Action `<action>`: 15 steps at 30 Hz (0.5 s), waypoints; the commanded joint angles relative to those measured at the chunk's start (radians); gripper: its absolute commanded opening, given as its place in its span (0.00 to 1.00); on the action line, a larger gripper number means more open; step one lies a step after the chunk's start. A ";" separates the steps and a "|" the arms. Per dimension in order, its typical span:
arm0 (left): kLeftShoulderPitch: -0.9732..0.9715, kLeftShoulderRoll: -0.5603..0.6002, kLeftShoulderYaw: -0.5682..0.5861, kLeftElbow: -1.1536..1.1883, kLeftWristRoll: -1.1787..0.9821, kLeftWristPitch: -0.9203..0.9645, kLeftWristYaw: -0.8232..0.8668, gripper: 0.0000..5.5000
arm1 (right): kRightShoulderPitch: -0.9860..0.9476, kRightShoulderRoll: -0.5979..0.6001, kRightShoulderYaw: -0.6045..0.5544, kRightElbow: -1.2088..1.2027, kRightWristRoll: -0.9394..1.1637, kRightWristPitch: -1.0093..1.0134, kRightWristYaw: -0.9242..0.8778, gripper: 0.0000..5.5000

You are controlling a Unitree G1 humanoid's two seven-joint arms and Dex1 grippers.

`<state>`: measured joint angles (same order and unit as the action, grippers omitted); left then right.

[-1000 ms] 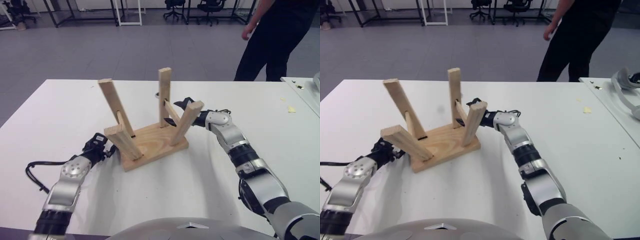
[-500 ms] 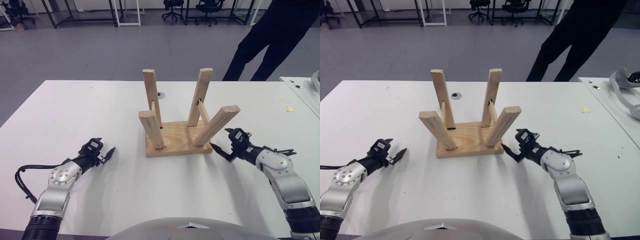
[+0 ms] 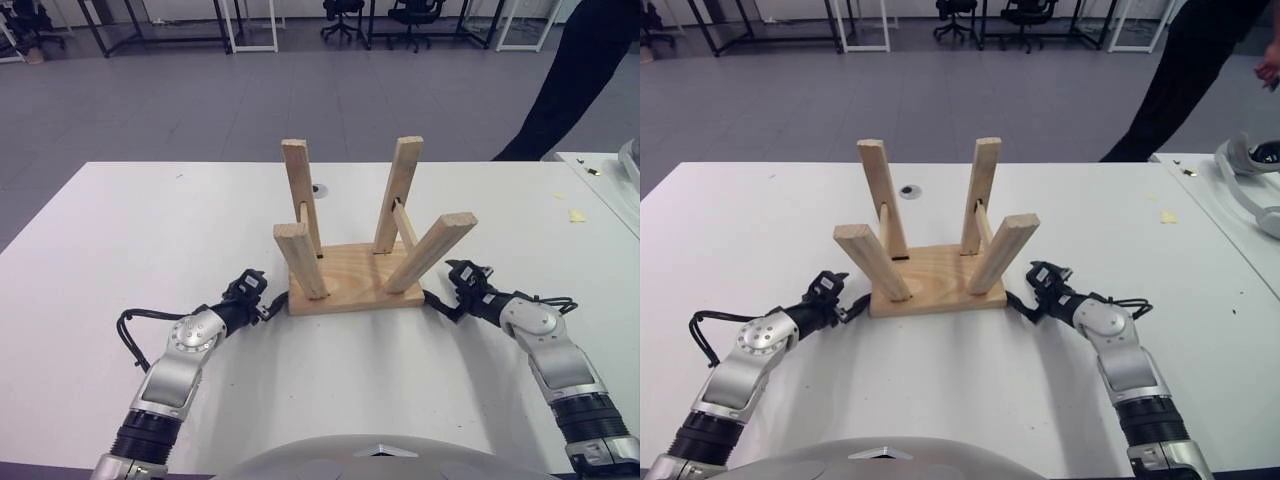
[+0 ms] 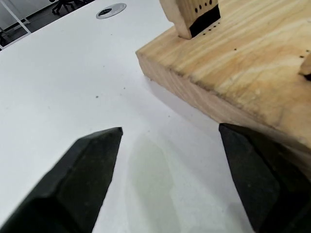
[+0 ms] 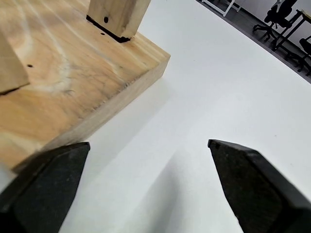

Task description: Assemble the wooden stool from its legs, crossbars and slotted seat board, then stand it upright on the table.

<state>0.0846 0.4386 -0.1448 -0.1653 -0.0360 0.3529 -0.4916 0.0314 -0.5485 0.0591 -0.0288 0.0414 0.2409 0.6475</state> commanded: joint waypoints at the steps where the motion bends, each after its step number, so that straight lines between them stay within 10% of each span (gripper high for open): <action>1: 0.045 -0.032 -0.008 -0.228 -0.131 0.200 -0.040 0.67 | 0.032 0.033 -0.035 -0.293 0.194 0.166 0.050 0.83; 15: 0.061 0.191 0.408 -0.667 -0.608 0.680 -0.159 0.67 | -0.016 -0.263 -0.425 -0.725 0.792 0.779 0.138 0.83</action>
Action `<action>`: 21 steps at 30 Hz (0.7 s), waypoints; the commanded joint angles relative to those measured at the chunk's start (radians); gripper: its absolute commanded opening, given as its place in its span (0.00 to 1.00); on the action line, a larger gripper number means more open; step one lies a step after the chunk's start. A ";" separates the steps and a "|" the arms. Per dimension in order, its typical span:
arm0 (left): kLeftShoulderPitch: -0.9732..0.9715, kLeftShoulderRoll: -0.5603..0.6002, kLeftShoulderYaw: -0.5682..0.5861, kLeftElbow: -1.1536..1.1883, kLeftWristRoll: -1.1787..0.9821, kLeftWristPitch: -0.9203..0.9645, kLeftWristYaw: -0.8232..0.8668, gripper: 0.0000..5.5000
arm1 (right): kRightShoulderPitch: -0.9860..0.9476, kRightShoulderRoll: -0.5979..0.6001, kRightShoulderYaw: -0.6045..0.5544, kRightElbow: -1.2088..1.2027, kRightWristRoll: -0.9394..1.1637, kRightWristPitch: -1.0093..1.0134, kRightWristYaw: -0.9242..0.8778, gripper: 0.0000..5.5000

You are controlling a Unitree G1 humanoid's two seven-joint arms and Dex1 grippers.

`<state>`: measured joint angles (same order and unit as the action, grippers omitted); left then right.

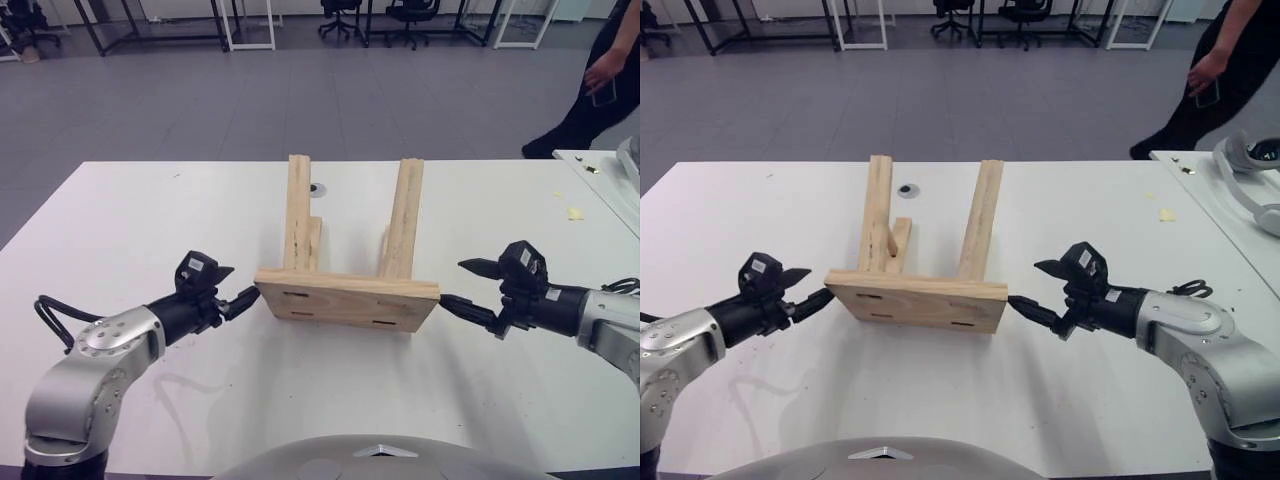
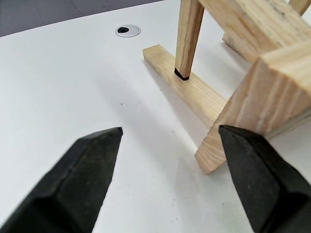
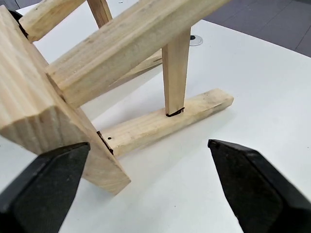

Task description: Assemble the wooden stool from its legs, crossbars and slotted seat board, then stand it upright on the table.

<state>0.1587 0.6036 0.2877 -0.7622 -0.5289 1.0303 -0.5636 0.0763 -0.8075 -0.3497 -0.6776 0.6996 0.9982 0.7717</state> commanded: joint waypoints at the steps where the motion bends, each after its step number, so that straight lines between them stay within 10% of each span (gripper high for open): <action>1: 0.013 0.048 -0.025 -0.070 -0.109 -0.005 -0.100 0.67 | -0.041 -0.026 -0.011 -0.082 0.116 0.019 0.020 0.83; 11: 0.199 0.397 0.018 0.170 0.099 -0.400 -0.485 0.67 | 0.299 -0.304 0.024 0.066 -0.234 -0.286 0.266 0.83; 21: -0.168 0.193 -0.371 0.390 0.143 -0.595 -0.554 0.47 | -0.078 -0.165 0.405 0.145 -0.211 -0.378 0.354 0.57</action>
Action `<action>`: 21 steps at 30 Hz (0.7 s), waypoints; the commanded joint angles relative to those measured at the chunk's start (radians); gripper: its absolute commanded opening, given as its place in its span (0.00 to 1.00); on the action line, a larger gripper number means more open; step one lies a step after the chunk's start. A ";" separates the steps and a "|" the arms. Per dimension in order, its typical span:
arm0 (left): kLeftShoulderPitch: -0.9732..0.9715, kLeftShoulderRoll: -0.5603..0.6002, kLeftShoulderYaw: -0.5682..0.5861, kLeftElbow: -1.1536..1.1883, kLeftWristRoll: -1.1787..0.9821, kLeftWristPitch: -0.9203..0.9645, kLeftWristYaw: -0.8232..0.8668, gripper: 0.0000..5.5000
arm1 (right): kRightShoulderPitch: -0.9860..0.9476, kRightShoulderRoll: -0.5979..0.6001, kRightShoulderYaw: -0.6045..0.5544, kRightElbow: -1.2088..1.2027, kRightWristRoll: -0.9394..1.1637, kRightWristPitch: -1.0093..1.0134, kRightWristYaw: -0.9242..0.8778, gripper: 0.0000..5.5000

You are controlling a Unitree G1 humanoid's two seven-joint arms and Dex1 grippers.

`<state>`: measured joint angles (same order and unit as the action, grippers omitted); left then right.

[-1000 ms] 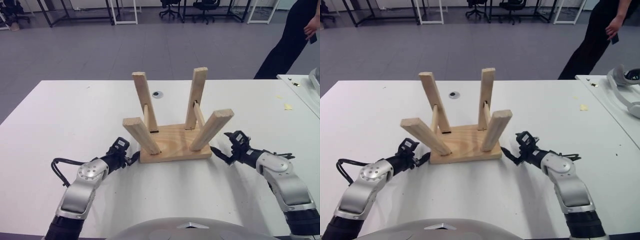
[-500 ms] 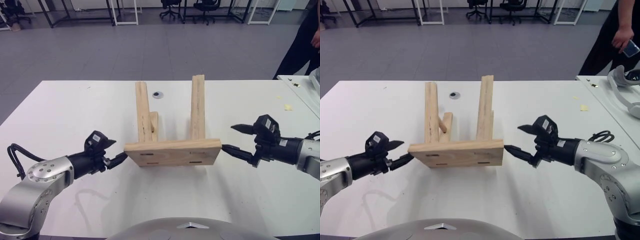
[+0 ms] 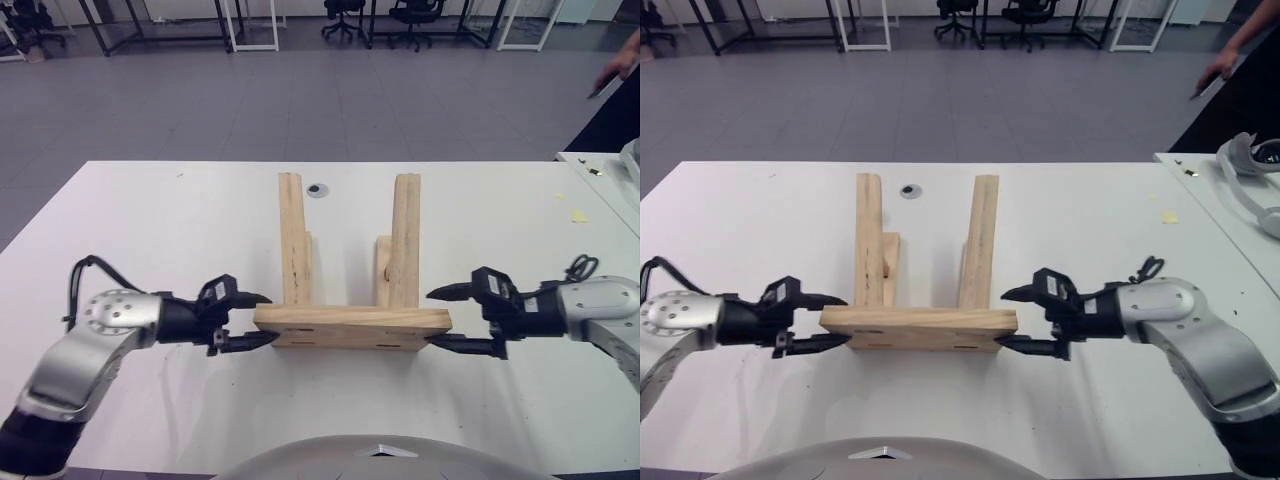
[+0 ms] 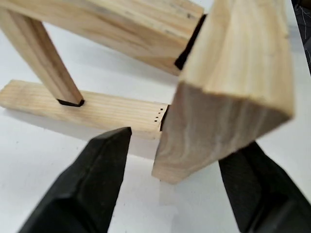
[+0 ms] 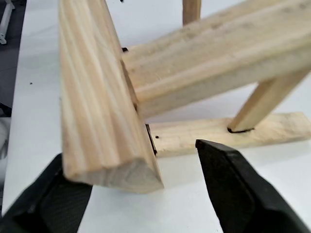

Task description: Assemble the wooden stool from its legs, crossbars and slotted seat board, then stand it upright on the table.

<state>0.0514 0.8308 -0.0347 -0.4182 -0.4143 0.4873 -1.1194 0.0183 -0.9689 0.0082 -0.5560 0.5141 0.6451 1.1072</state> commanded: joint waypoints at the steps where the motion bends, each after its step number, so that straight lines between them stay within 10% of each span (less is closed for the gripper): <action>1: -0.066 -0.043 -0.055 0.053 0.025 -0.063 -0.001 0.44 | -0.015 -0.011 0.052 0.032 -0.030 -0.031 0.026 0.54; 12: -0.169 -0.026 -0.022 0.059 -0.101 -0.042 -0.108 0.32 | -0.097 -0.002 0.002 0.083 0.110 -0.019 0.102 0.28; 17: -0.879 0.144 0.068 0.217 -0.613 0.610 -0.335 0.32 | -0.838 -0.087 -0.126 0.371 0.883 0.575 0.189 0.28; 21: -1.350 0.174 -0.020 0.607 -0.642 1.052 -0.486 0.30 | -1.336 -0.104 0.049 0.879 1.021 0.958 0.304 0.26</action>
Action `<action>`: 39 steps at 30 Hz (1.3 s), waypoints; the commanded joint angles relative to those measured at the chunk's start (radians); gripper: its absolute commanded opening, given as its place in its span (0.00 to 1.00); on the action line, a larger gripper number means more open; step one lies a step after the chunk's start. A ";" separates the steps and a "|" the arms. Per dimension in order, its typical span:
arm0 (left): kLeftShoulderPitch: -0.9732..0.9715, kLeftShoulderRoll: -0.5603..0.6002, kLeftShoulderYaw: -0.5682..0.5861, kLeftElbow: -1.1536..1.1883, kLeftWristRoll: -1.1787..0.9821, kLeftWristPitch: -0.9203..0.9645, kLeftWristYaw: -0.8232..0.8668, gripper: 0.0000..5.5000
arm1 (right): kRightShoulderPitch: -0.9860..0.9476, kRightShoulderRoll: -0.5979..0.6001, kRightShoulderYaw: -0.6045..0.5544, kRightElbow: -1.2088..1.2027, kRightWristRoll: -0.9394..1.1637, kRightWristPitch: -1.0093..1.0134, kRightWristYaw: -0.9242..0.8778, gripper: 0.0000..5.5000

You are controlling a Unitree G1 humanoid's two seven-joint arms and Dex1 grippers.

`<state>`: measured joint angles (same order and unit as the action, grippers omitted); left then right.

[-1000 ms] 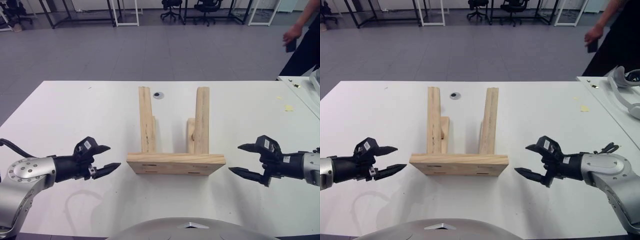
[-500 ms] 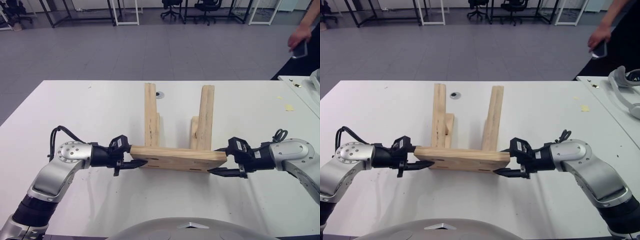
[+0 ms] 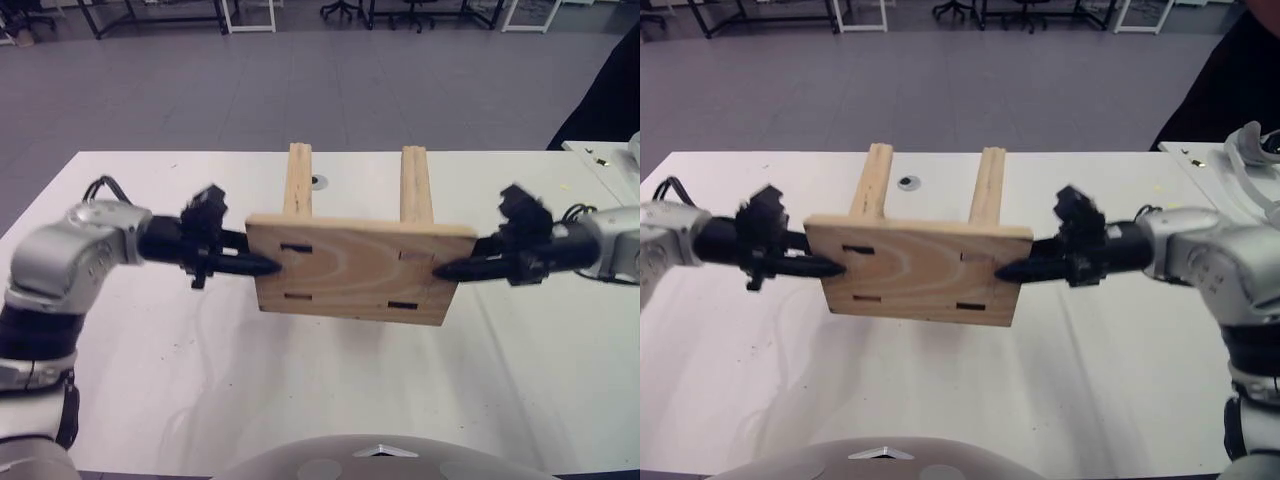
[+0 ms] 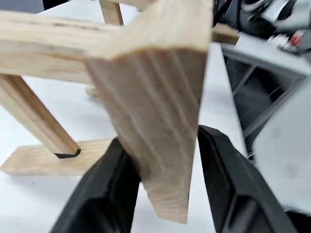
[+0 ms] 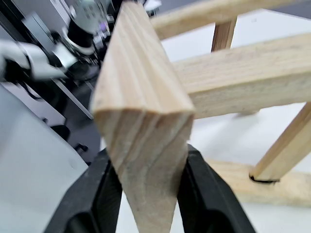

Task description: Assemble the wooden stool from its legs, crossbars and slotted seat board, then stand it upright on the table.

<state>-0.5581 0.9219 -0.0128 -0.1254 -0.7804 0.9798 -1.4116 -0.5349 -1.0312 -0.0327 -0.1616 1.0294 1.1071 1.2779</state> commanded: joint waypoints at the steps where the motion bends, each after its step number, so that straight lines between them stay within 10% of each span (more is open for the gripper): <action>1: -0.802 0.095 -0.076 0.407 -0.290 0.608 -0.200 0.30 | -0.818 -0.082 0.178 0.549 0.574 0.507 0.144 0.24; 12: -0.768 0.163 -0.515 0.668 -0.625 0.635 -0.202 0.24 | -0.773 -0.147 0.847 0.706 0.943 0.507 0.287 0.24; 17: -0.584 0.164 -0.591 0.583 -0.682 0.635 -0.181 0.24 | -0.620 -0.086 0.951 0.673 0.943 0.507 0.243 0.24; 22: -0.379 0.157 -0.459 0.469 -0.545 0.619 -0.069 0.35 | -0.430 -0.060 0.786 0.658 0.943 0.475 -0.017 0.24; 31: -0.243 0.230 -0.317 0.527 -0.277 0.473 -0.129 0.64 | -0.011 -0.099 0.323 0.560 0.943 0.360 -0.411 0.60; 36: -0.162 0.340 -0.119 0.799 -0.107 0.151 -0.133 0.81 | 0.417 -0.098 -0.132 0.474 0.757 -0.025 -0.649 0.78; 39: 0.004 0.142 0.204 0.834 -0.026 -0.369 0.321 0.84 | 0.338 0.130 -0.252 0.416 0.459 -0.470 -0.810 0.78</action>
<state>-0.6893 1.2325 -0.0504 0.6874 -0.8903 1.0080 -1.4580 -0.1213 -1.0886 -0.2085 0.3014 1.7322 0.9653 0.6032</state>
